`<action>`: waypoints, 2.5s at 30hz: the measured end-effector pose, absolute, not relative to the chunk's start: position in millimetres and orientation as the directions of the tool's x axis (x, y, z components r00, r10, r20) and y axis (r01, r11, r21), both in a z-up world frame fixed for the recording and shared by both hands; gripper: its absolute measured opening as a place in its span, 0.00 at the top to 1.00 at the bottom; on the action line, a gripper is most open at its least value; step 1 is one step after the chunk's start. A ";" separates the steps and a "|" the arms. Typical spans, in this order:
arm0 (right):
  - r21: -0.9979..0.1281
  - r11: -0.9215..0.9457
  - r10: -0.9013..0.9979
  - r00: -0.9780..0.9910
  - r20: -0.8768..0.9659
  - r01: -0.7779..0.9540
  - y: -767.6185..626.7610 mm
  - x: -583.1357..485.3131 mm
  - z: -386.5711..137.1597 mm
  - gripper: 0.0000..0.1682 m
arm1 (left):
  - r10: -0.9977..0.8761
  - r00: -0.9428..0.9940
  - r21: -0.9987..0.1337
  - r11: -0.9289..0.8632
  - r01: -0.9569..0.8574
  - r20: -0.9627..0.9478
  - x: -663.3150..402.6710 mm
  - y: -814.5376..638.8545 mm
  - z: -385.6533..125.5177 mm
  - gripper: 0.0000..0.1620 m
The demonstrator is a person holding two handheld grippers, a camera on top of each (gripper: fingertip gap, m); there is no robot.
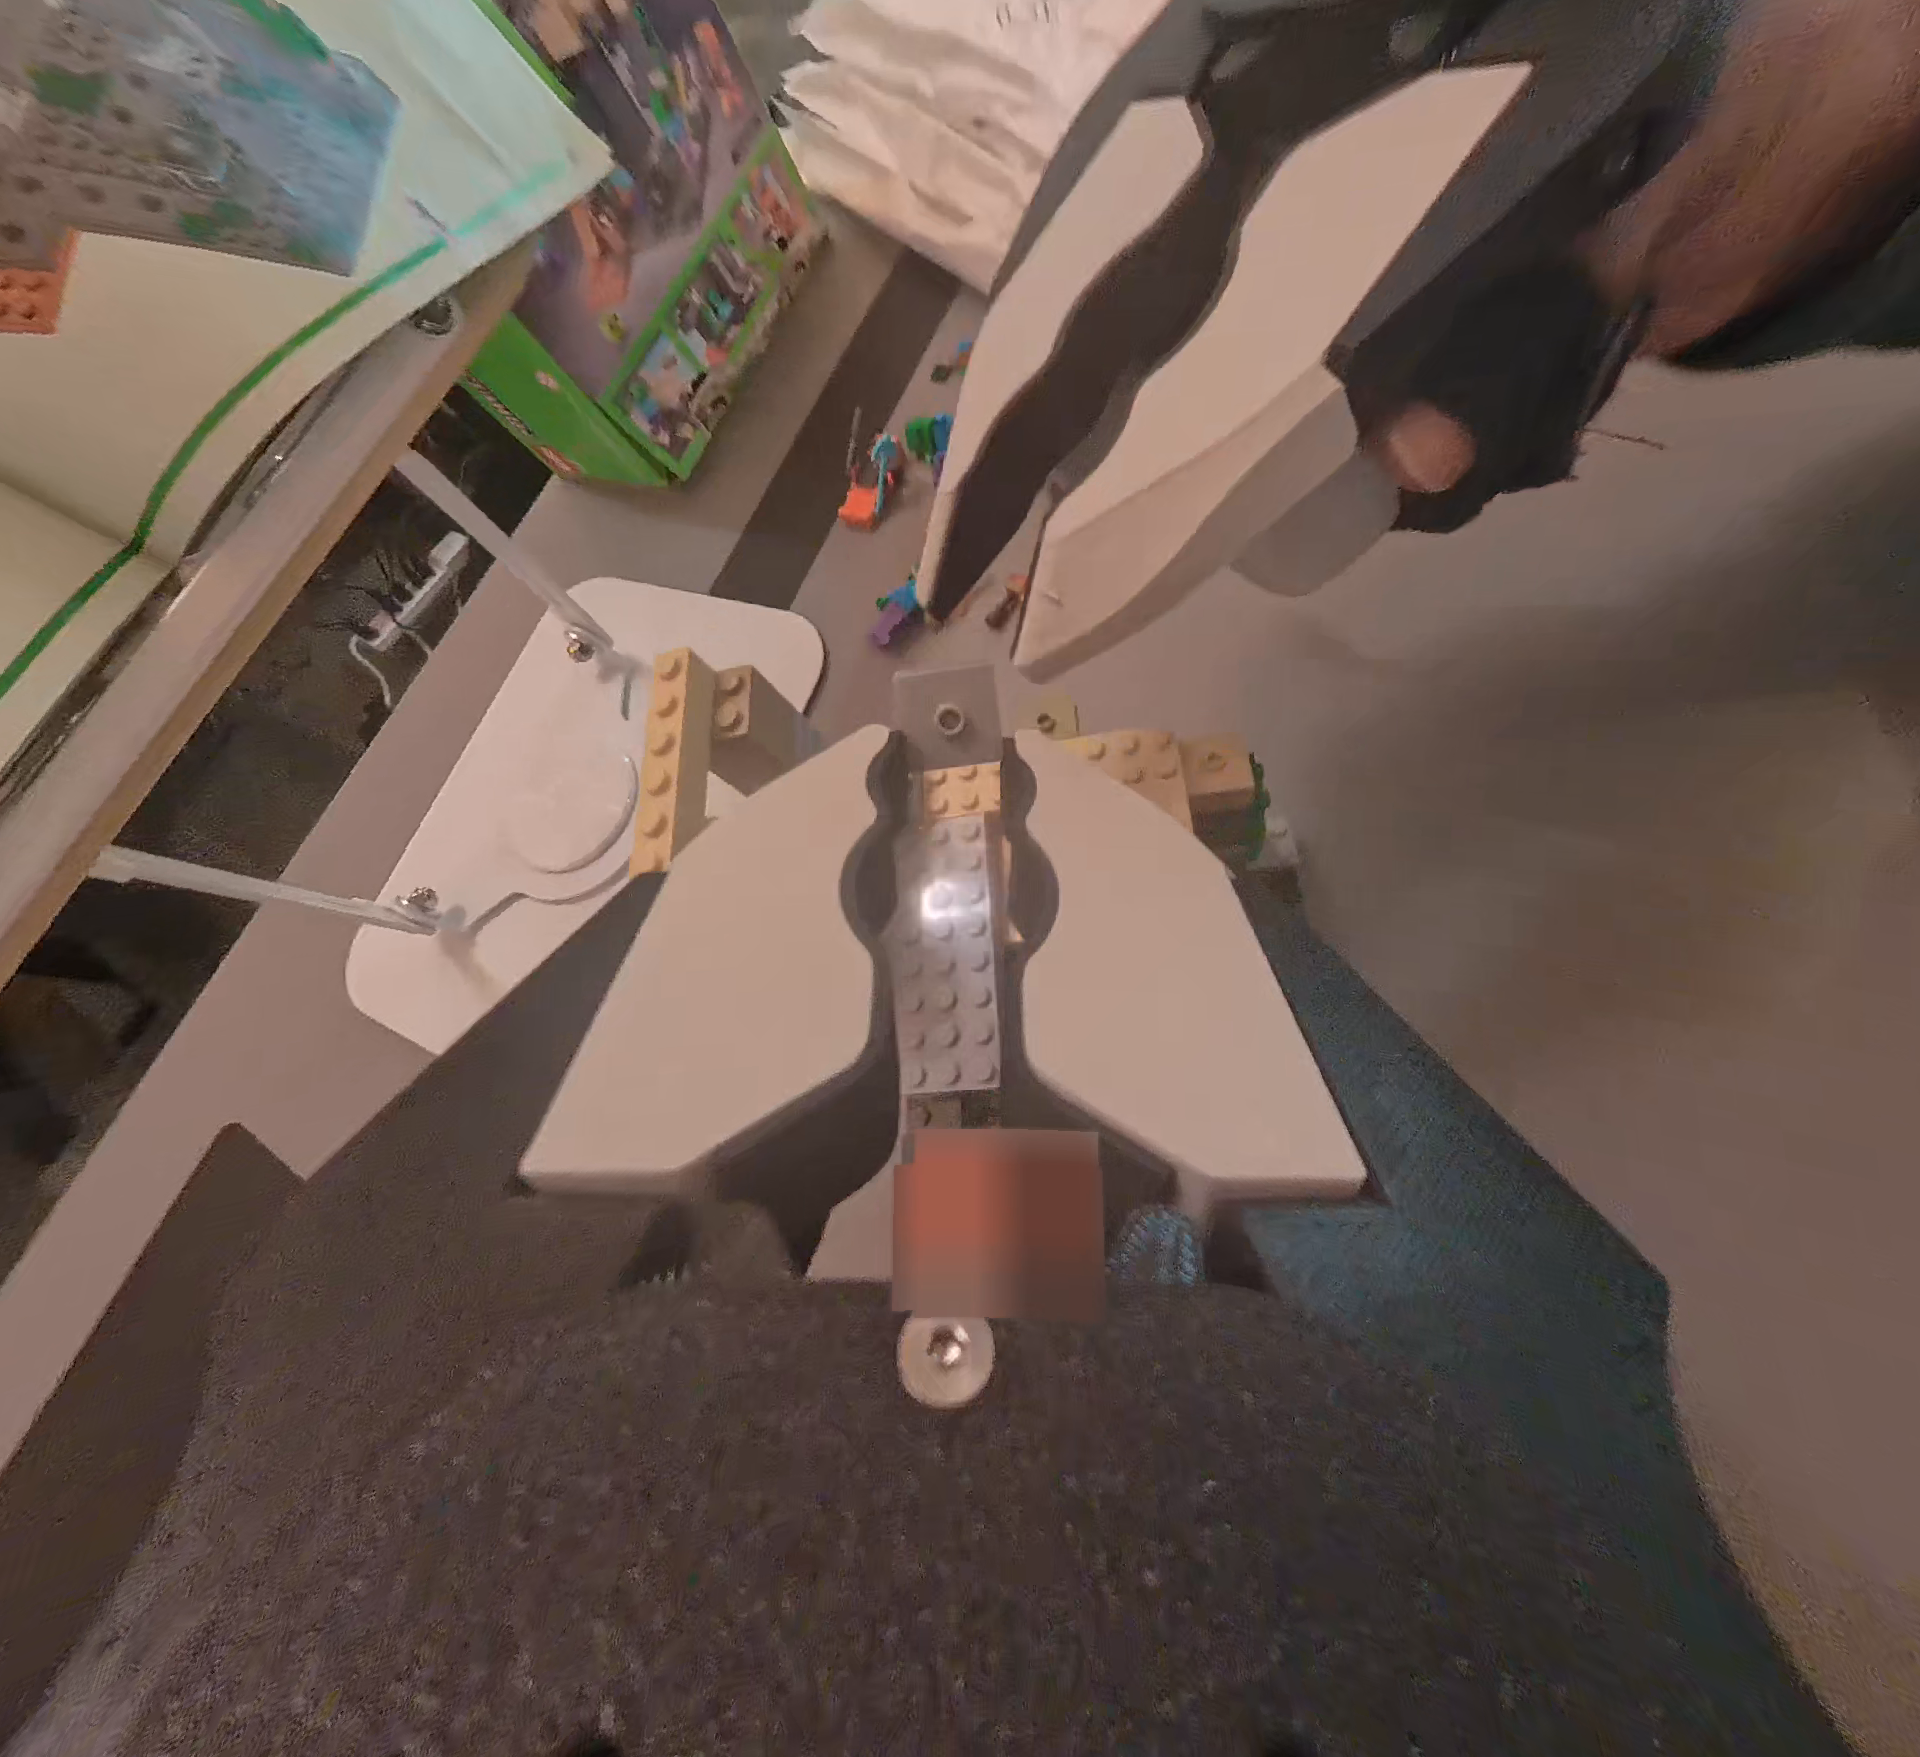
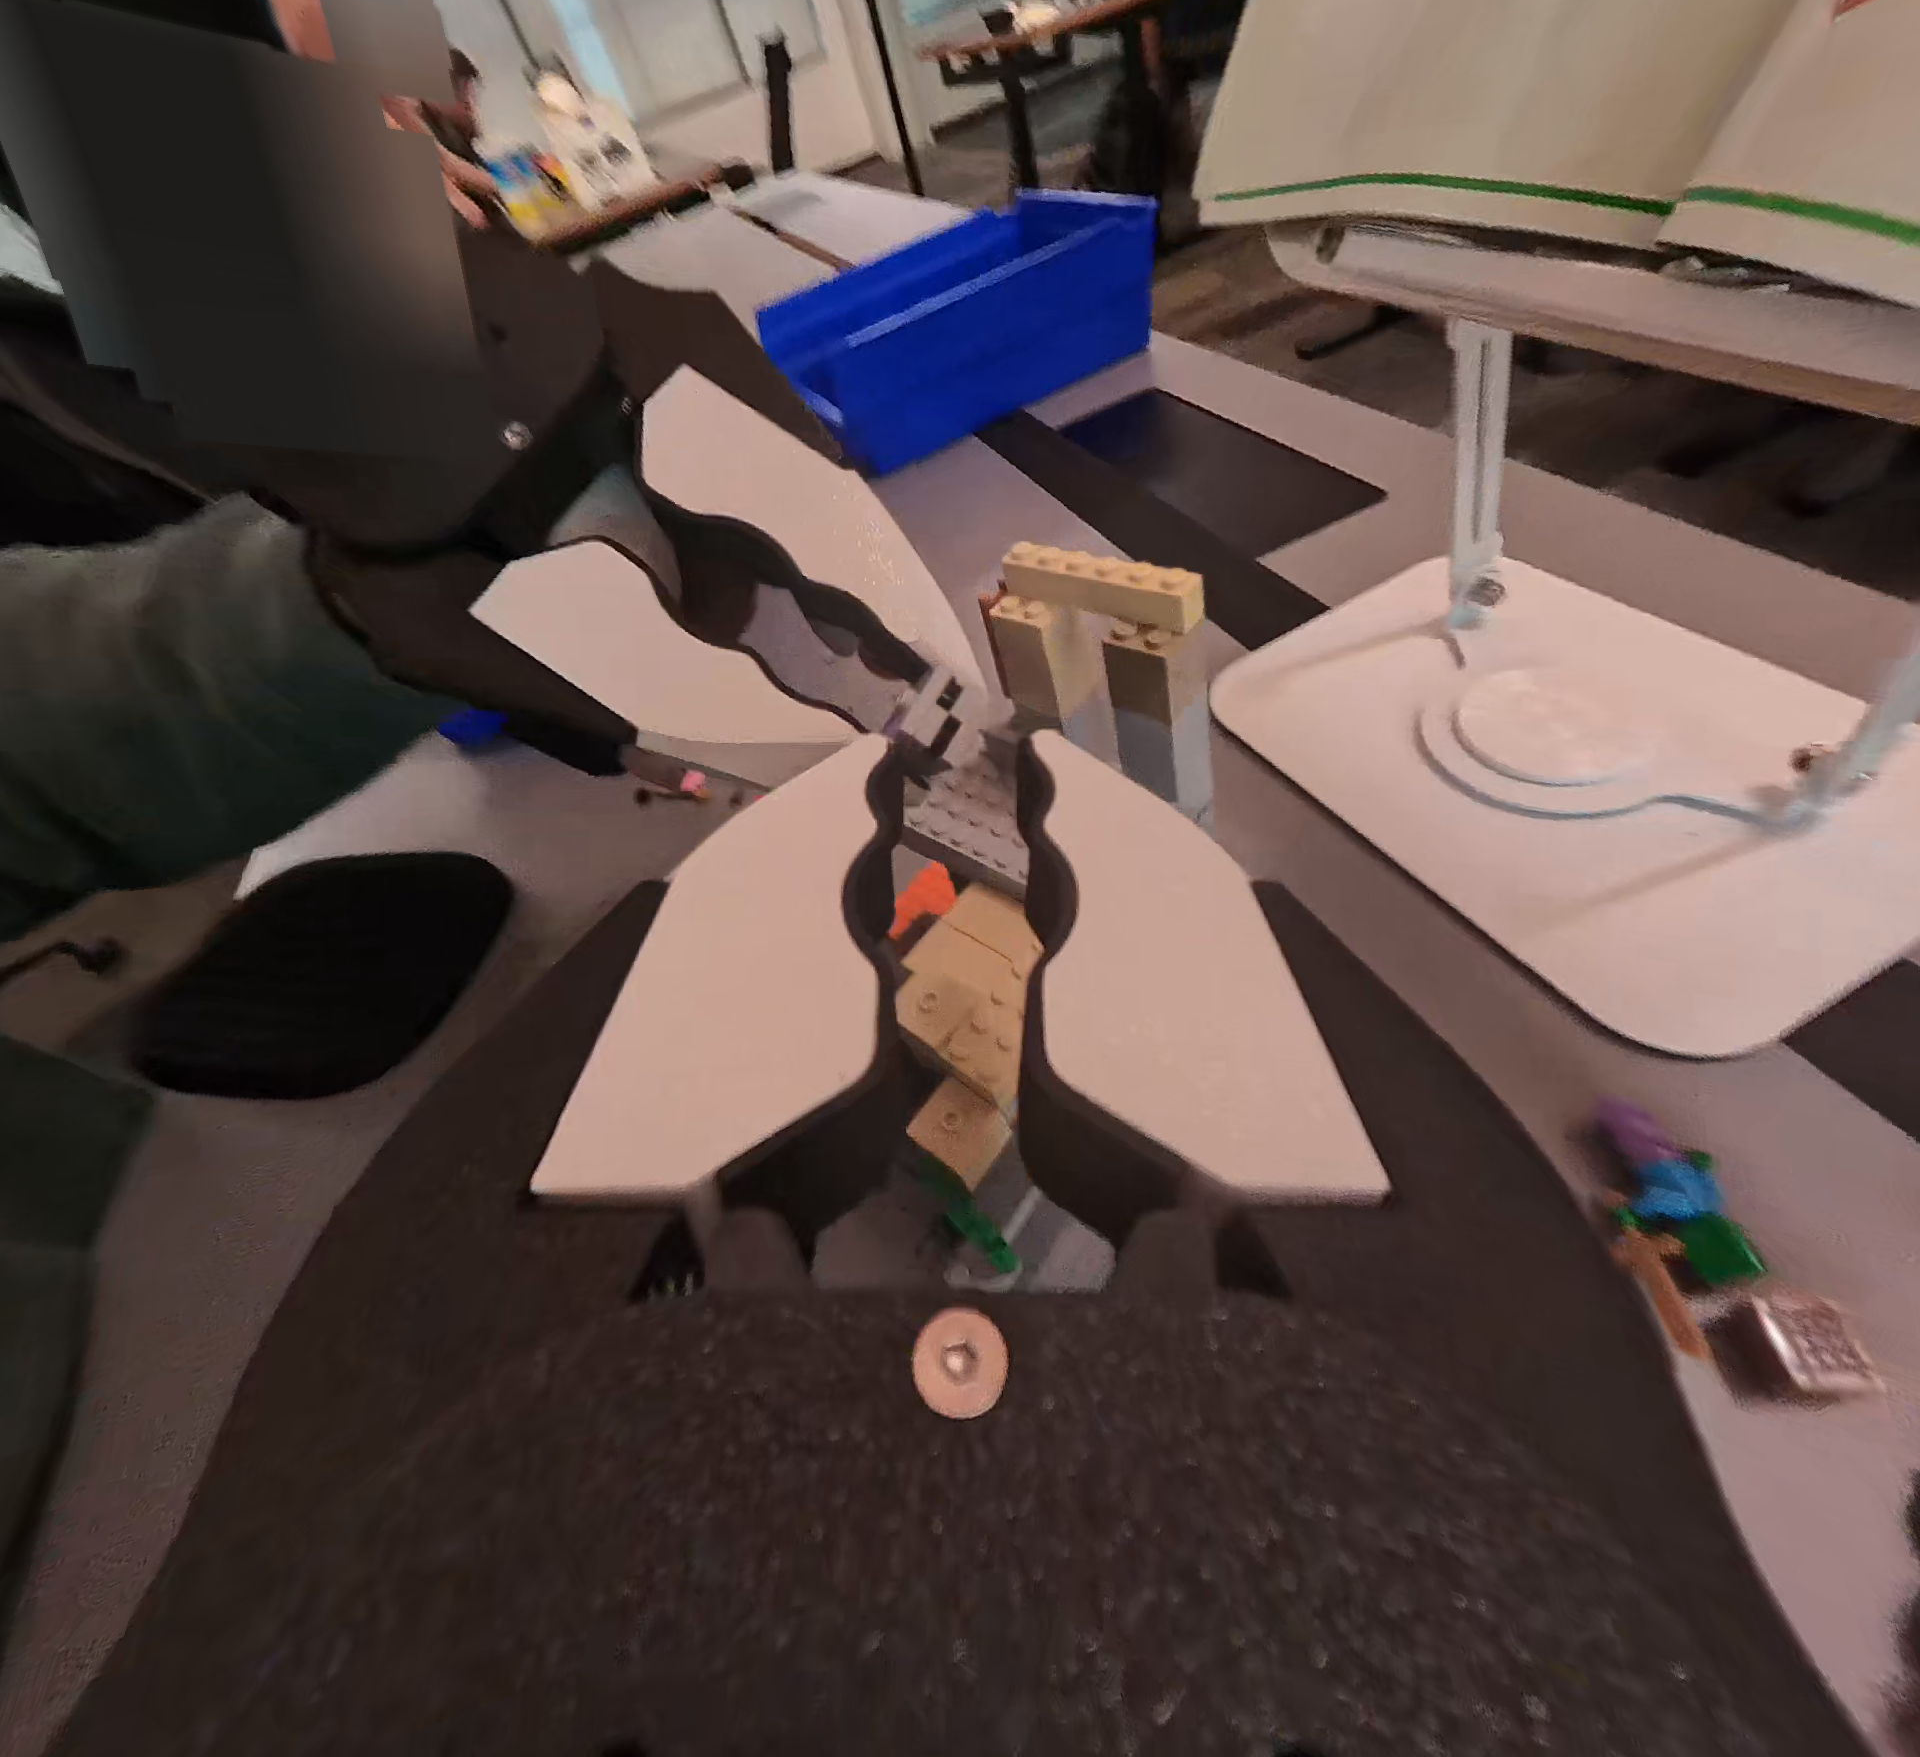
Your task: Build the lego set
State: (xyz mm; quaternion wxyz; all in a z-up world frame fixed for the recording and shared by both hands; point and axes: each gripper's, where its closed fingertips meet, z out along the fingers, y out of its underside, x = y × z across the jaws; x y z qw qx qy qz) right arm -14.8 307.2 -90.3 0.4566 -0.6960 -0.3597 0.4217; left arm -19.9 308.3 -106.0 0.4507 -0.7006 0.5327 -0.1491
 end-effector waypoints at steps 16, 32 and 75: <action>-0.817 -0.564 0.762 0.459 -0.457 0.121 338.6 -25.1 -109.2 0.98 | -0.855 0.366 -0.647 -0.048 -0.761 -0.367 -24.4 335.9 -128.2 0.89; -0.804 -0.590 0.711 0.521 -0.471 0.079 350.2 -28.1 -128.8 1.00 | -0.785 0.457 -0.646 -0.097 -0.757 -0.418 -27.5 344.3 -146.3 0.93; -0.709 -0.078 0.905 0.348 0.244 0.700 346.6 60.5 -179.1 0.85 | -0.754 0.581 -0.810 -0.113 -0.576 -0.308 -57.1 298.1 -132.4 0.92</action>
